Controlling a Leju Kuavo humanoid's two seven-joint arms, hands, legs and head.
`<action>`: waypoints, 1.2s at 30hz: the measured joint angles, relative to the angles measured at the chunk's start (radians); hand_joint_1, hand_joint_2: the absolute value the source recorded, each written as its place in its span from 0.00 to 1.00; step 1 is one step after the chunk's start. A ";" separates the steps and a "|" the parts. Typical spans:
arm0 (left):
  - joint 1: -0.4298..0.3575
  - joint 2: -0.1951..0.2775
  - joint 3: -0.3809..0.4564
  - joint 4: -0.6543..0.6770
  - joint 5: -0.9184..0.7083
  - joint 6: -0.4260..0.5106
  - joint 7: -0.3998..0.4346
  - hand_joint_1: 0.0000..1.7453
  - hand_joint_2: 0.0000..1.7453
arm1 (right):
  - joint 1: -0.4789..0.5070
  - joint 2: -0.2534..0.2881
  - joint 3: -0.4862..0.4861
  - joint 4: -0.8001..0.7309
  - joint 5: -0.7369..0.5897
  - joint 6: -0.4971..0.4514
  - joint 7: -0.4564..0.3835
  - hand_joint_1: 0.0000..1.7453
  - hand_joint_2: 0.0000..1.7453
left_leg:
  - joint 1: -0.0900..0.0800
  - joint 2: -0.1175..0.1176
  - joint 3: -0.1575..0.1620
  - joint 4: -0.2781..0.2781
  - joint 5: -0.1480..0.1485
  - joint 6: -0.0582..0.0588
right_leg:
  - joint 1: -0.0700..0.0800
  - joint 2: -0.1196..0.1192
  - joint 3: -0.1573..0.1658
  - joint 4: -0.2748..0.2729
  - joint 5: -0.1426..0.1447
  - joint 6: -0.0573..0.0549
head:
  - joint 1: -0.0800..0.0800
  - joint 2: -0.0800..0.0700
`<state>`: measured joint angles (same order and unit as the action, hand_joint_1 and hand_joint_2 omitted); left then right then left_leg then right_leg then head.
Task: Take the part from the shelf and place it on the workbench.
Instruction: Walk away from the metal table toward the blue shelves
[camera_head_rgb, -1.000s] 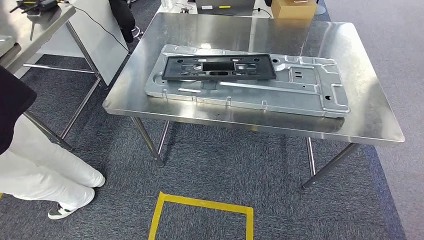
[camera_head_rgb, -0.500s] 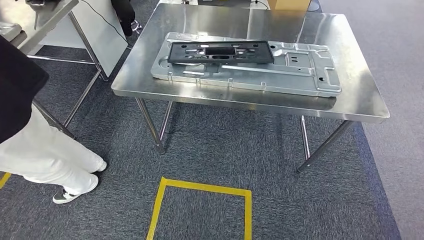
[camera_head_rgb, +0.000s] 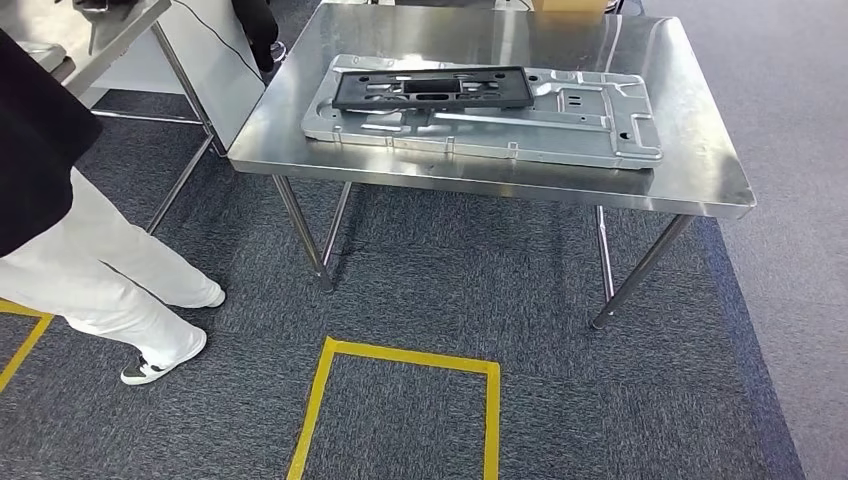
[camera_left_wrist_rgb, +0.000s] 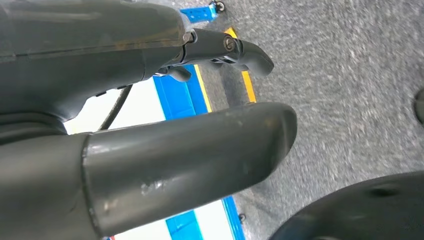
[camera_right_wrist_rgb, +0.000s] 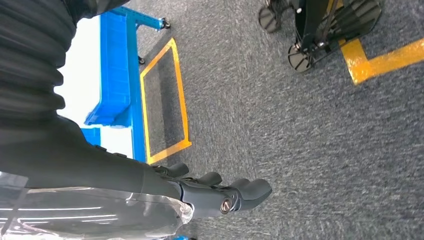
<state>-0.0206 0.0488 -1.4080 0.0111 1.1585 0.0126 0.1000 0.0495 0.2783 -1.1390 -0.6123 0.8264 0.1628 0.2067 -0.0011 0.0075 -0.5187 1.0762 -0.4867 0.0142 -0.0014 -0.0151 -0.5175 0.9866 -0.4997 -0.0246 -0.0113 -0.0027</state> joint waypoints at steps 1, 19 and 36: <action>-0.001 0.002 -0.001 0.000 0.000 0.000 0.000 0.00 1.00 | -0.003 -0.002 -0.007 0.007 0.001 0.000 0.000 0.00 1.00 | -0.003 0.000 0.030 -0.052 -0.006 0.006 | 0.001 -0.001 -0.003 0.002 0.003 0.004 | 0.000 0.000; -0.004 0.004 -0.013 0.000 0.010 0.000 -0.005 0.00 0.00 | -0.047 -0.040 -0.123 0.082 0.023 0.040 -0.045 0.00 0.00 | -0.011 0.004 0.045 -0.105 -0.034 0.009 | -0.004 0.001 -0.026 0.018 0.020 0.023 | 0.001 0.000; -0.005 -0.006 -0.010 0.000 0.030 0.002 0.000 0.00 0.00 | -0.054 -0.055 -0.136 0.124 0.124 0.065 -0.089 0.00 0.00 | -0.003 0.002 0.036 -0.127 -0.001 0.044 | -0.007 0.005 -0.064 0.086 -0.028 0.047 | 0.001 0.000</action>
<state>-0.0260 0.0432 -1.4185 0.0112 1.1886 0.0148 0.1005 -0.0041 0.2232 -1.2754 -0.4882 0.9504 0.2275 0.1177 -0.0042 0.0091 -0.4831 0.9494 -0.4878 0.0579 -0.0089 -0.0100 -0.5815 1.0727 -0.5274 0.0223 -0.0103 -0.0027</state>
